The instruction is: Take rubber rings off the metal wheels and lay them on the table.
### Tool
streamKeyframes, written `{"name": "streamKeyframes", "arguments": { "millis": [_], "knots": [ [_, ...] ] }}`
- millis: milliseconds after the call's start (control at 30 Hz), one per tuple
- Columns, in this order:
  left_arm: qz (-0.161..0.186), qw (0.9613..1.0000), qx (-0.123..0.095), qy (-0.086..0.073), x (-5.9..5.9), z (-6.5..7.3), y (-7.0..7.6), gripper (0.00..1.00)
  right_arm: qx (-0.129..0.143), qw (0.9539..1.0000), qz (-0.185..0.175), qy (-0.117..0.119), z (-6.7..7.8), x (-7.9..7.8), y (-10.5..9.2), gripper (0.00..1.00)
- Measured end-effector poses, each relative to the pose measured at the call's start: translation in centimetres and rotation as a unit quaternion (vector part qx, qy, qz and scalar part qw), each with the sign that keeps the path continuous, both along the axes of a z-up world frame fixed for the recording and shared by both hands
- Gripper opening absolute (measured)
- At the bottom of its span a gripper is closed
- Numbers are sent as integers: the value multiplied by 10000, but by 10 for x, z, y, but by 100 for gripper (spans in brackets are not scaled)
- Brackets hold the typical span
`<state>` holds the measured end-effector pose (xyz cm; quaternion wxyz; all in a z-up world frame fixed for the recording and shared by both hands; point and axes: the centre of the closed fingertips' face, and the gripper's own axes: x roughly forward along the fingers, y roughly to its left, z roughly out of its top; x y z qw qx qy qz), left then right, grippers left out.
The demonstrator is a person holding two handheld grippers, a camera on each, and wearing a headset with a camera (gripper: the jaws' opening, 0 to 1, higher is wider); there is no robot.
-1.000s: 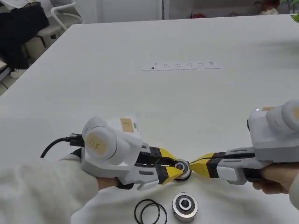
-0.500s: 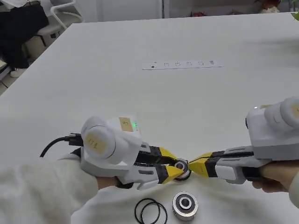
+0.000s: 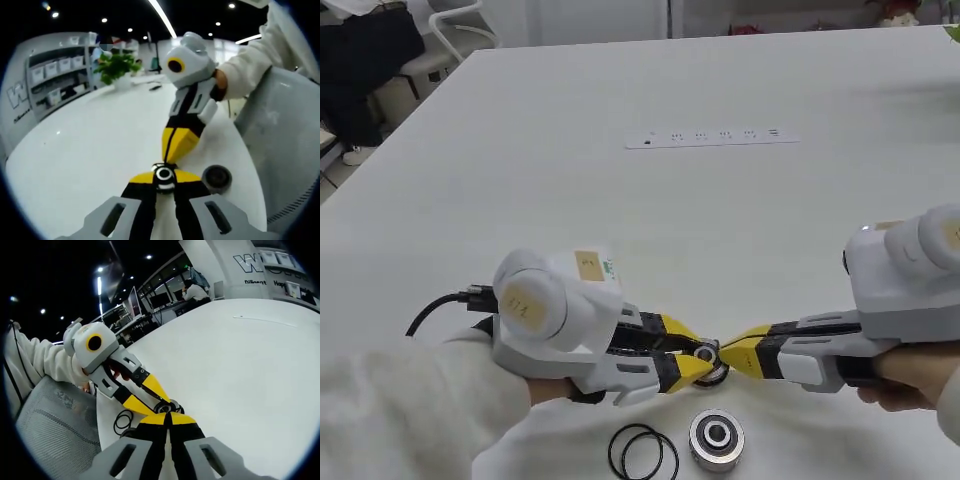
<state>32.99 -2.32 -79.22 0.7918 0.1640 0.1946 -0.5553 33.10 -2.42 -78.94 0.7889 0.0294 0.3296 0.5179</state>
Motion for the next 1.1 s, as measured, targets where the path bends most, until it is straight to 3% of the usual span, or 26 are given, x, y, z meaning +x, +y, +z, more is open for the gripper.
{"name": "streamKeyframes", "arguments": {
  "millis": [567, 600, 633, 667, 733, 800, 1100],
  "knots": [
    [11, 10000, -18, -7, 0, 0, 0, 14, 33, 9999, 110, -84, 3, -2, 3, 0],
    [12, 10000, -17, -8, 0, 0, 0, 14, 181, 9996, 202, -81, 7, -5, 7, 0],
    [12, 10000, -22, -6, 0, 0, 0, 14, 637, 9977, 211, -40, 21, -6, 17, 0],
    [9, 10000, -24, -6, -1, 0, -1, 14, 586, 9982, 149, 8, 25, -4, 17, 0],
    [15, 10000, -26, -8, 0, 0, -1, 14, 20, 9982, 356, -486, 17, 1, 12, 0],
    [7, 10000, -20, -18, 0, 0, -1, 14, 245, 9990, 305, -238, 17, -3, 16, 0],
    [35, 10000, -5, -6, 0, 0, -2, 14, 185, 9996, 125, -178, 11, 3, 7, 0]
  ]
}}
